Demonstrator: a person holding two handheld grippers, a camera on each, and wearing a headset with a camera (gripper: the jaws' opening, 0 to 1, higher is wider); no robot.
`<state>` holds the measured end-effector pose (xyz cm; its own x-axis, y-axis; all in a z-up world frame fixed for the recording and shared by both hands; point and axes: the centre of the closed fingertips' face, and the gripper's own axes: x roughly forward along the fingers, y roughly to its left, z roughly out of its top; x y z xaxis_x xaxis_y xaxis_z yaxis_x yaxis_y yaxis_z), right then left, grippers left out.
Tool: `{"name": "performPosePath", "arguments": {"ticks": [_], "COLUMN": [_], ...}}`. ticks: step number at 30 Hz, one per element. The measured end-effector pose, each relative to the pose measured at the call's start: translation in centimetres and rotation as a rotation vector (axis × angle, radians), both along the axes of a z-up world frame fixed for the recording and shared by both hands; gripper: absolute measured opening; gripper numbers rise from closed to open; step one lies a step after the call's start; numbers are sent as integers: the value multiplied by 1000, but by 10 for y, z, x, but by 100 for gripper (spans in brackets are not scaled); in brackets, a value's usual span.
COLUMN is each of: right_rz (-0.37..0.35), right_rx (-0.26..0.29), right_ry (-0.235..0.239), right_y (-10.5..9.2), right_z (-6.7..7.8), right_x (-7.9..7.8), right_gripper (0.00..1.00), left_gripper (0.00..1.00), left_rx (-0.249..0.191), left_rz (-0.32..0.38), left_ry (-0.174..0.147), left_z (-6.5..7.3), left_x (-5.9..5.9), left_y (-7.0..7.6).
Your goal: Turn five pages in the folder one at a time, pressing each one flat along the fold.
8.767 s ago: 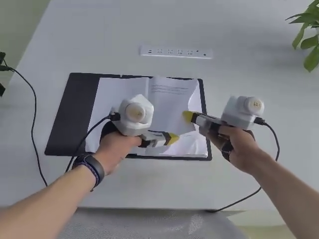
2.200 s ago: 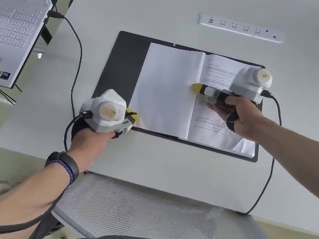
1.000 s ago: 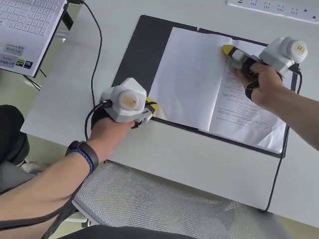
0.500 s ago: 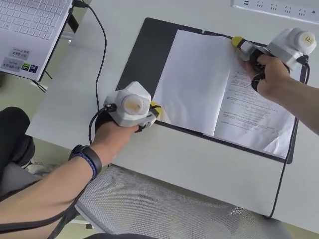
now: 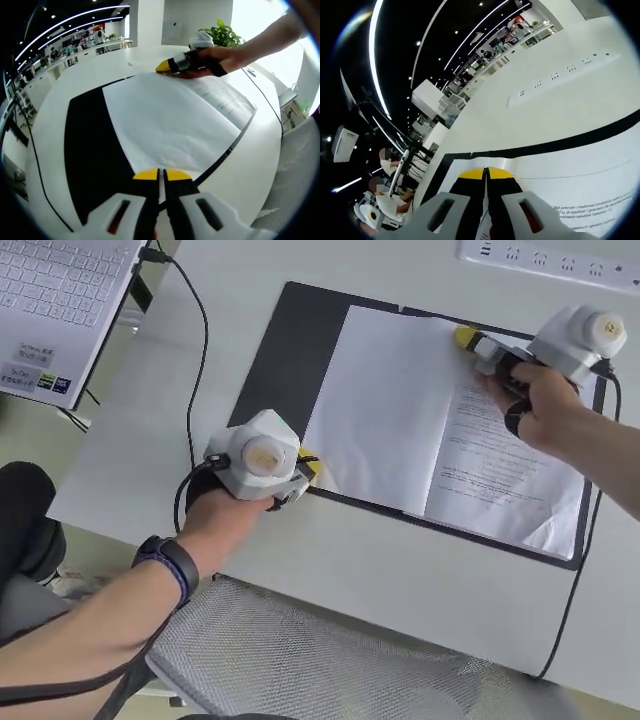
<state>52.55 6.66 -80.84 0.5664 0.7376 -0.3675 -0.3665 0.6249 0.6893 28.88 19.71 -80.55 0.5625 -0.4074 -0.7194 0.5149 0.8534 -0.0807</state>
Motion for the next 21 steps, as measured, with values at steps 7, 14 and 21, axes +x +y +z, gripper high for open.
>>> {"name": "performPosePath", "arguments": {"ticks": [7, 14, 21], "right_rz": [84, 105, 128], "right_rx": [-17, 5, 7], "right_ry": [-6, 5, 6], "right_y": [2, 8, 8], "right_z": [-1, 17, 24], "right_x": [-30, -70, -97], "right_gripper": [0, 0, 0], "left_gripper": [2, 2, 2], "left_rx": [20, 22, 20], "left_rz": [-13, -14, -12], "left_ry": [-6, -11, -15], "left_z": [-2, -2, -2], "left_x": [0, 0, 0], "left_y": [0, 0, 1]}}
